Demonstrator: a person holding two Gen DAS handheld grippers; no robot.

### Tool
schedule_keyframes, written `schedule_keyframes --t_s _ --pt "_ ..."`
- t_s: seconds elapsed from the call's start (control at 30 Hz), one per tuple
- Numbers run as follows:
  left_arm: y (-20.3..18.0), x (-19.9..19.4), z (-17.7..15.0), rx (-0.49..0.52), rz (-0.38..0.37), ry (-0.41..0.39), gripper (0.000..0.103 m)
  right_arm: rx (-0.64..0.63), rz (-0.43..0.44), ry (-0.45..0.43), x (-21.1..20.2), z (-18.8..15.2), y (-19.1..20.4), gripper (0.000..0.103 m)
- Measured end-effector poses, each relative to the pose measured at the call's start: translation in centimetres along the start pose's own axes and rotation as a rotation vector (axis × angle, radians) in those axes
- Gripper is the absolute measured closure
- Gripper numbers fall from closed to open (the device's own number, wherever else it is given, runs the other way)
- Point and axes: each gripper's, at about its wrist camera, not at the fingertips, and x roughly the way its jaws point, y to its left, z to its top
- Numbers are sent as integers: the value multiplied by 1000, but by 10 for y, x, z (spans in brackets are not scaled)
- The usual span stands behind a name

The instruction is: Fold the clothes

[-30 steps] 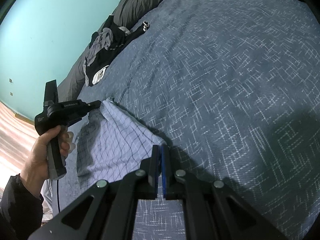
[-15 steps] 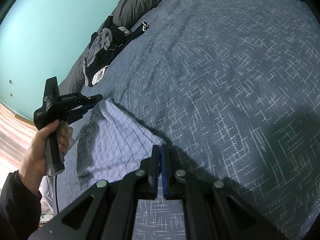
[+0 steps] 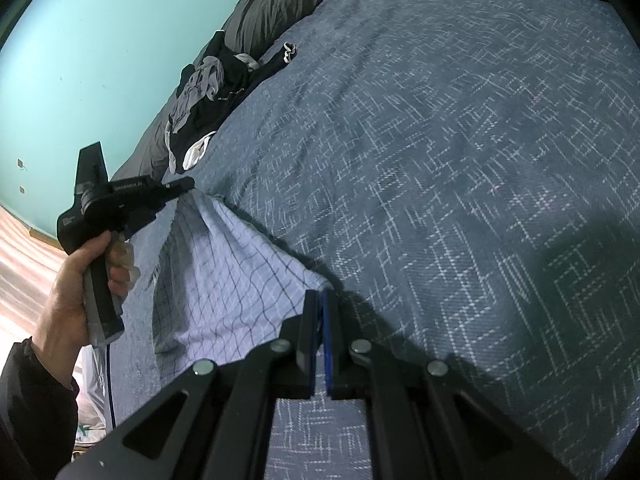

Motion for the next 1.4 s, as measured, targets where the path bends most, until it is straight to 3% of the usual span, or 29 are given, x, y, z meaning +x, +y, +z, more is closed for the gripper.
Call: schedule_keyframes --t_s 0.33,0.53,0.6,0.67,0.73,0.87,1.1,1.4 --pt "11 23 -9 -20 33 43 101 10 -1 -15 -7 -3 3 101" --pt "12 17 -8 -13 28 43 100 58 32 -20 -8 -3 -3 101" --pt "13 10 -6 -13 29 30 97 68 26 -27 -8 -2 -5 101" --pt "16 1 -4 -23 29 14 83 82 28 -24 -7 -1 -7 101" --pt "21 -10 -2 -26 30 -3 76 90 21 -22 -7 -1 -8 100" --pt "34 -38 -6 -47 39 -38 67 87 15 -16 -7 -1 -7 99" --pt "62 -86 -59 -70 44 -48 61 115 7 -20 -9 0 -11 99" --pt "103 -82 -117 -211 -32 0 61 143 -26 -57 -20 -2 -16 99"
